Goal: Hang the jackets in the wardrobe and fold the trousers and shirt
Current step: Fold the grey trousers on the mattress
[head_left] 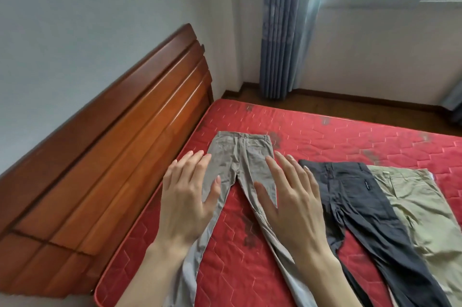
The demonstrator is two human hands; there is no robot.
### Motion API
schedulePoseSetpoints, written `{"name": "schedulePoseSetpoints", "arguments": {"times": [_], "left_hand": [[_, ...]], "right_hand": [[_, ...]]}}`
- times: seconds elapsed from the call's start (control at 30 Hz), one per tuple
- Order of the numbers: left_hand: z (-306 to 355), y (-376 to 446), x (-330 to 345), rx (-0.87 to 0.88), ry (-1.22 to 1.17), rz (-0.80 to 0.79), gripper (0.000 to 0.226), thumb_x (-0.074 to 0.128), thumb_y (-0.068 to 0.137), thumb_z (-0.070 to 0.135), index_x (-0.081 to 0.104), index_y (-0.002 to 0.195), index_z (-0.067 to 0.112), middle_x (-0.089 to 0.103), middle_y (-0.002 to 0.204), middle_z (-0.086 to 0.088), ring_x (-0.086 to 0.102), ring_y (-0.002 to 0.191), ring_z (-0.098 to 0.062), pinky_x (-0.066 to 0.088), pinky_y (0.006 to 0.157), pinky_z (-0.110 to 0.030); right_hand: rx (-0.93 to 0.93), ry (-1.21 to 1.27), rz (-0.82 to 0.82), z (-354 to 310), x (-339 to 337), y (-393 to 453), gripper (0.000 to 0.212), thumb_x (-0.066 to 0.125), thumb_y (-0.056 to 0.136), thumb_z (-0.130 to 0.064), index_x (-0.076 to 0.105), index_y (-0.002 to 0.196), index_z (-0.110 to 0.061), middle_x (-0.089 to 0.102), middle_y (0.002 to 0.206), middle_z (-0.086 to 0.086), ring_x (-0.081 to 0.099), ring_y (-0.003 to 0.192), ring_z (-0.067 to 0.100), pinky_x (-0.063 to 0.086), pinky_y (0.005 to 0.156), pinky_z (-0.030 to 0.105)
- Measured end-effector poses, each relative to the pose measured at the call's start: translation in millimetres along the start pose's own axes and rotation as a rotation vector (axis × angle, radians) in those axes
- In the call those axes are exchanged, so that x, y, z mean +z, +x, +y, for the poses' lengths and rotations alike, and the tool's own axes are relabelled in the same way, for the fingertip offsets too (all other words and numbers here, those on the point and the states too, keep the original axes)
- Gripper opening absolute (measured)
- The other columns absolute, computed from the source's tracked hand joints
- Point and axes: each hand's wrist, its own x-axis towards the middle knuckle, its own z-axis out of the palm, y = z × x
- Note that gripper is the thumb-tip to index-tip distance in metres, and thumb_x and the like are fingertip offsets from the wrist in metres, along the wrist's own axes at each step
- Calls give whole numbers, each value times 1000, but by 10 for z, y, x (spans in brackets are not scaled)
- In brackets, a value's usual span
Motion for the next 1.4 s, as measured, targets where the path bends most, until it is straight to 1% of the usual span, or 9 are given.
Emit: {"name": "schedulePoseSetpoints", "arguments": {"times": [0.2,0.37,0.57,0.77,0.87,1.0,1.2,1.33,1.4], "left_hand": [[-487,565,527,58,-60,-96,53,38,107,51,55,145,19,54,151,1,39,149,-17,31,123,-48],[-1048,981,1183,78,-106,-135,54,38,106,51,55,146,19,55,150,1,39,149,-16,32,122,-49],[-1701,1275,2203,87,-141,-193,54,40,105,51,55,146,19,55,151,3,39,149,-15,24,125,-39],[-2308,1153,3477,31,-105,-268,55,40,103,50,57,144,17,57,148,0,43,146,-18,26,123,-39],[-2532,1126,4117,7,-76,-285,55,42,102,47,60,142,14,61,145,-3,48,143,-21,37,120,-45],[-2788,1137,4957,-22,-39,-279,53,46,101,43,61,141,11,63,143,-8,53,139,-26,42,116,-48],[-3027,1105,6043,-56,-34,-307,44,56,104,31,62,140,6,63,143,-12,53,138,-29,43,115,-48],[-3120,1051,6694,-94,-10,-363,51,49,105,36,53,149,10,54,153,-12,46,144,-28,36,119,-45],[-3153,964,6990,-172,7,-439,61,41,107,43,34,161,15,32,168,-9,30,154,-26,26,124,-44]], "right_hand": [[62,-86,-36,36,491,552,61,42,105,-58,51,154,-23,52,157,-2,40,151,19,26,127,42],[112,-166,-83,162,1155,978,63,37,104,-57,54,152,-20,56,154,0,45,148,21,29,125,44],[170,-209,-124,513,2086,1339,61,38,103,-57,56,149,-20,58,150,-2,50,144,21,31,123,43],[236,-234,-168,1083,3317,1455,64,37,101,-55,59,148,-17,61,148,2,54,141,24,39,120,48],[265,-212,-198,1412,4012,1487,55,47,107,-50,58,148,-15,60,149,5,53,141,26,39,120,49],[254,-210,-260,1867,4944,1528,56,57,102,-43,55,150,-14,58,151,7,53,140,30,40,117,49],[287,-225,-374,2347,5982,1512,59,50,104,-47,49,154,-15,55,153,6,51,140,30,39,113,43],[358,-217,-506,2563,6589,1497,60,45,108,-47,36,160,-18,53,152,5,51,136,31,41,105,42],[449,-154,-574,2616,6873,1447,64,44,109,-45,26,163,-17,52,152,10,51,135,33,45,100,44]]}}
